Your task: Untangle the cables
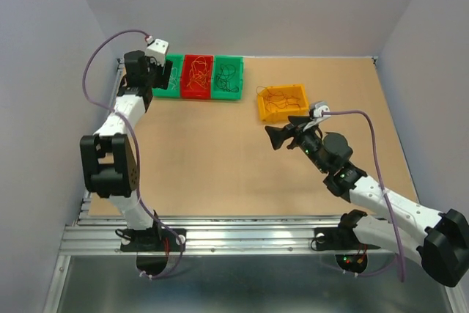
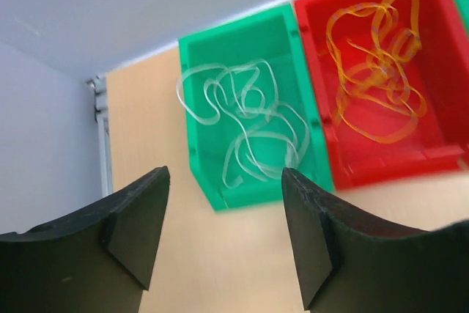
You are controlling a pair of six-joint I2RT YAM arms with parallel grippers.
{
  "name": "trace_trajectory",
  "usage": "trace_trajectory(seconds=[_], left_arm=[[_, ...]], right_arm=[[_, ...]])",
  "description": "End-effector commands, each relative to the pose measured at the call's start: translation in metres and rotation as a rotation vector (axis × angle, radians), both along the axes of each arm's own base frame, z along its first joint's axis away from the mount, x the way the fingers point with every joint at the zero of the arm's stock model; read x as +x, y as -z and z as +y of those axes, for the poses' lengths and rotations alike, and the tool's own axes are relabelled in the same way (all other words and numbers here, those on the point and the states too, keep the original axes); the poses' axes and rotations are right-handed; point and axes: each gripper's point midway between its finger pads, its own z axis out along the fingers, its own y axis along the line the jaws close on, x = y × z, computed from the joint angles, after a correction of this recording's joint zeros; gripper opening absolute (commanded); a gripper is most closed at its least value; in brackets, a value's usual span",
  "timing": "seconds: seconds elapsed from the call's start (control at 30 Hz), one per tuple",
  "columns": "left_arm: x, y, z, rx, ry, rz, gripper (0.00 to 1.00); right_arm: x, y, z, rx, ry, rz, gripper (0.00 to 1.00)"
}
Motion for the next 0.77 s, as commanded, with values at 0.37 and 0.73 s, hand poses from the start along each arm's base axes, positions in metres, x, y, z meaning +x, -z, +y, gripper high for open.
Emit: trace_trajectory(seconds=[0.37,0.73], left_arm=[[-0.216,-0.038,-0.037,-0.239,0.162,-0.310,0.99],[-0.254,-0.035,-0.041,-0.208,0.202,-0.464,0.99]], right_arm=[[-0.035,-0.060,-0.080,0.065,0.231,-0.152,1.00],[-0.038,-0.058,-0.117,0.095,0.398,-0.159,1.00]])
